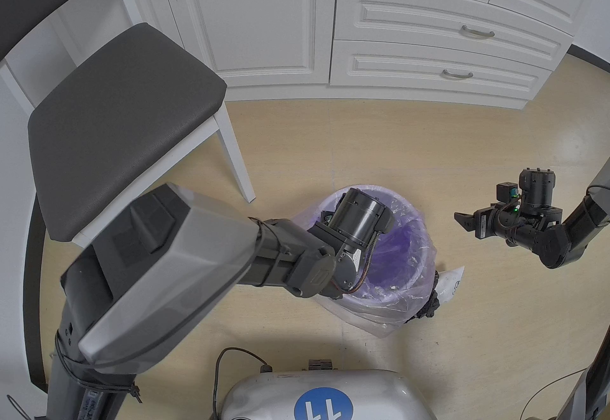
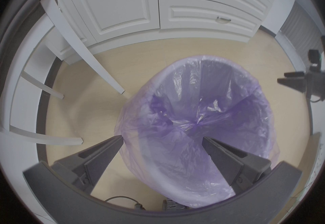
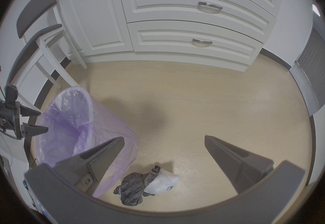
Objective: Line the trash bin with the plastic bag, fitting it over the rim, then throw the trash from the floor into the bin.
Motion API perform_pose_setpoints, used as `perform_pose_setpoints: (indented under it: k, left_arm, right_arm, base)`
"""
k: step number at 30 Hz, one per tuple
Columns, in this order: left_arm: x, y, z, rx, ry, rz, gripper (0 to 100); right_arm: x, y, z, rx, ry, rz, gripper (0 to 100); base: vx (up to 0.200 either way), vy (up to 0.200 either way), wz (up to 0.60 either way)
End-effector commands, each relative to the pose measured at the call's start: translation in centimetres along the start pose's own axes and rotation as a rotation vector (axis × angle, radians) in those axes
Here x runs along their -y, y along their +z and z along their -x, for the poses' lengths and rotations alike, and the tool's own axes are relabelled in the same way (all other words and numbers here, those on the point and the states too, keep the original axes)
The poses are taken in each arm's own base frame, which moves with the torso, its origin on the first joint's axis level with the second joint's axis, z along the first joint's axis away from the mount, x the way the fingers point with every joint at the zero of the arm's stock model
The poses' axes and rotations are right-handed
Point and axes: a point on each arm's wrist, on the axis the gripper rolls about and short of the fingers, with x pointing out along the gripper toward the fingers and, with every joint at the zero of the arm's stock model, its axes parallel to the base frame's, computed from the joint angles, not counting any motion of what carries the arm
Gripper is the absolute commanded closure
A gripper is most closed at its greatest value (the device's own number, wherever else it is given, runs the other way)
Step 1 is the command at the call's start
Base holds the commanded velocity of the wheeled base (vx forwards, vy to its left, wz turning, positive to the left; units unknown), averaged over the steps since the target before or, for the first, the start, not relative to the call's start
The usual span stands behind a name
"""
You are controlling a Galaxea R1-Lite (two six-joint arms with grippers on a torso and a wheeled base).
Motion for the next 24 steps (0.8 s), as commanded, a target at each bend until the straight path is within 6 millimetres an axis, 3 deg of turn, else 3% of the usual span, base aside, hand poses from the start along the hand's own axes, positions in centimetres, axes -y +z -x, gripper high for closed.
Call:
perform_pose_setpoints:
  k: [1, 6, 16, 21, 24]
  left_arm:
    - [0.7, -0.9, -1.2, -0.017, 0.026, -0.022, 0]
    - [0.3, -0.8, -0.4, -0.026, 0.029, -0.017, 0]
    - [-1.2, -2.8, 3.9, -0.087, 0.001, -0.001, 0]
    - [-1.4, -3.4, 4.3, -0.108, -0.001, 0.021, 0]
    - [-1.9, -4.9, 4.1, -0.150, 0.010, 0.018, 0]
  right_arm:
    - [0.1, -0.1, 0.0, -0.002, -0.002, -0.001, 0]
    - [0.1, 0.0, 0.1, 0.001, -0.001, -0.001, 0]
    - [1.1, 0.3, 0.3, 0.021, -0.008, -0.011, 0]
    - [1.1, 0.3, 0.4, 0.020, 0.002, -0.011, 0]
    - [1.0, 0.0, 0.2, 0.011, 0.006, -0.011, 0]
  base:
    - [0.000, 0.000, 0.00]
    - [0.000, 0.000, 0.00]
    - [0.000, 0.000, 0.00]
    - [0.000, 0.000, 0.00]
    - [0.000, 0.000, 0.00]
